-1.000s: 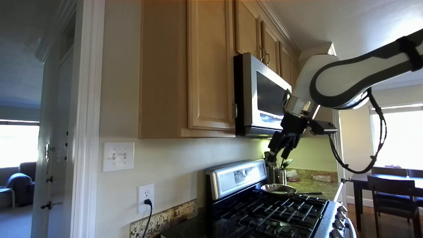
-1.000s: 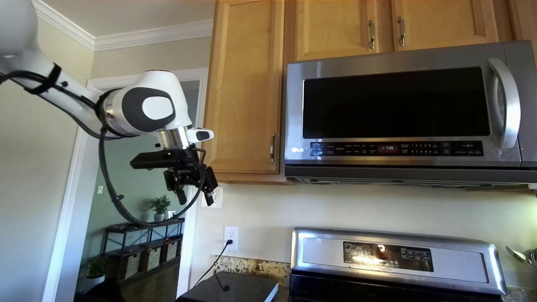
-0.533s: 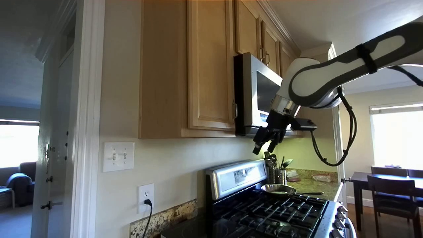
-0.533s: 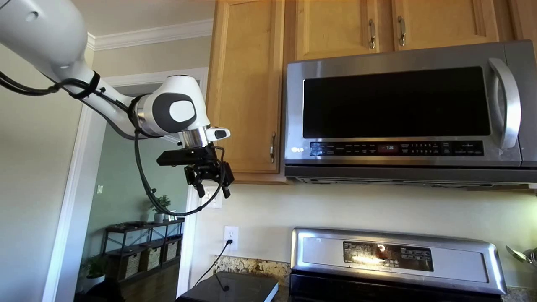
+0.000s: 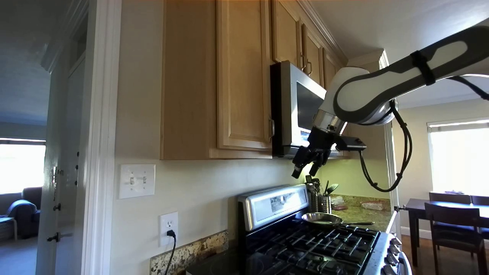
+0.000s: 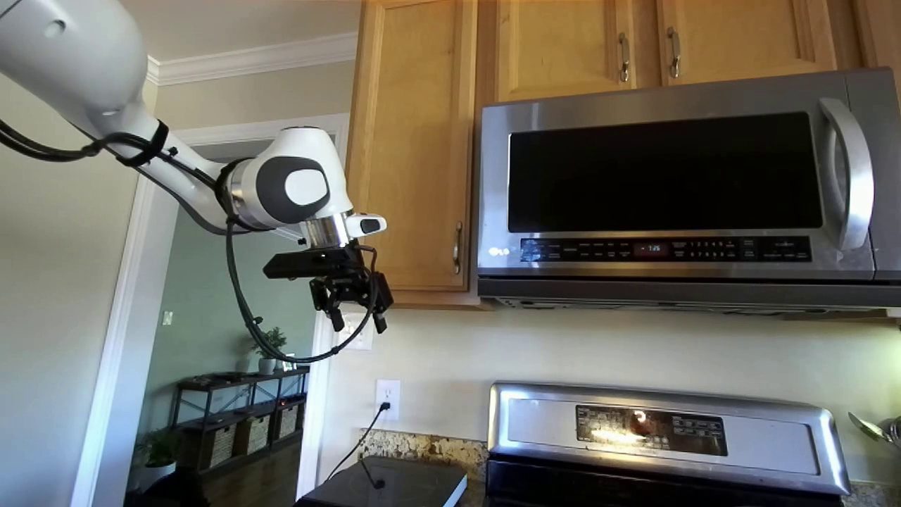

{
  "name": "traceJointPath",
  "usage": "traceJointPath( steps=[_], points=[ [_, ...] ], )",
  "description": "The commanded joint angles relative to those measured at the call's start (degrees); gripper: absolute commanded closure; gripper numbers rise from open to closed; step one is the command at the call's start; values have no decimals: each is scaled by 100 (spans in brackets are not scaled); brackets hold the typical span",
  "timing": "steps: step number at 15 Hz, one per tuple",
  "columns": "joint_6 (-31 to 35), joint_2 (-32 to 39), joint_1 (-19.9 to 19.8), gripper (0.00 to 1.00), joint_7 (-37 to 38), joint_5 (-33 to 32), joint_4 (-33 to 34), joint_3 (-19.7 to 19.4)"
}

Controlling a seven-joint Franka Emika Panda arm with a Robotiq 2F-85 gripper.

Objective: Open the top left cupboard door

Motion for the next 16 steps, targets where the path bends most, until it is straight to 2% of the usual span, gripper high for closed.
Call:
traceJointPath(
  steps=[1, 8, 11, 16],
  points=[
    [166, 367, -144, 0, 167, -97, 433, -63],
    [698, 1062, -366, 0, 151, -204, 1629, -210],
    [1101, 1313, -357, 0, 108, -235, 2020, -231],
    [1358, 1805, -366, 0, -61, -281, 2799, -331]
  ],
)
